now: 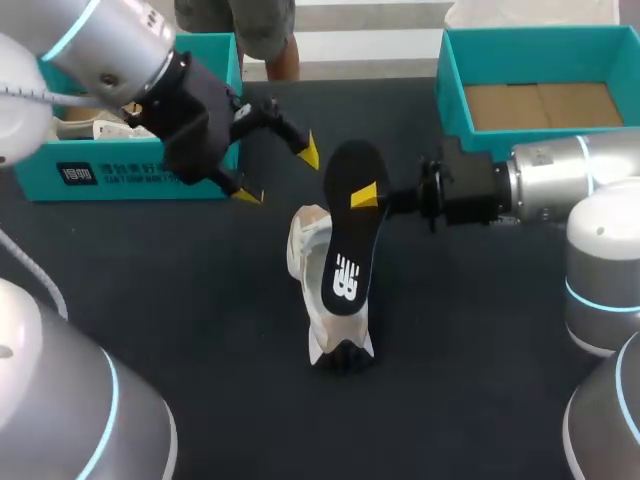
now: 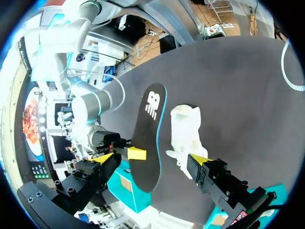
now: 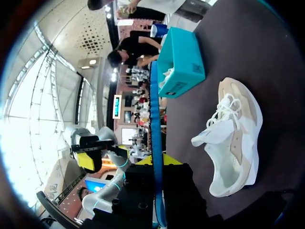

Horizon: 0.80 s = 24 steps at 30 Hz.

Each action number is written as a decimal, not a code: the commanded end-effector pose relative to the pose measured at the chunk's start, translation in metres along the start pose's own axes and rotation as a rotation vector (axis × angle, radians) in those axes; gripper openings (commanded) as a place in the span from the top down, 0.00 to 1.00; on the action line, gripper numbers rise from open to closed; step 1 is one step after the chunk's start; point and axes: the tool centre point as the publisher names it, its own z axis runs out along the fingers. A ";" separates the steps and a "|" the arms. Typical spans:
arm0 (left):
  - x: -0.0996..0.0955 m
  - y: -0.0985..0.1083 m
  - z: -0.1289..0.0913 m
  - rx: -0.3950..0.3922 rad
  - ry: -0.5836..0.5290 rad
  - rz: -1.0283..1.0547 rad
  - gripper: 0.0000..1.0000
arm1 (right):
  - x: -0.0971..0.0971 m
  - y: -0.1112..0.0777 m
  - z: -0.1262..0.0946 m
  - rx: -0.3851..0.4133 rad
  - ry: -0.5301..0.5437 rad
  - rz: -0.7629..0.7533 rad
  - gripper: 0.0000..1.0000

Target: Take the shoe out of the shoebox, open the shoe tongue, remove and reinsert the insole, then place the shoe into the shoebox

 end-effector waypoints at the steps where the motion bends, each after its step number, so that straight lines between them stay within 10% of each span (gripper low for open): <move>1: 0.006 -0.004 0.001 -0.008 -0.252 0.002 0.00 | 0.004 -0.007 -0.002 -0.046 0.068 0.002 1.00; 24: 0.010 0.006 0.015 -0.047 -0.463 0.021 0.00 | 0.018 -0.008 0.000 -0.076 0.106 0.025 1.00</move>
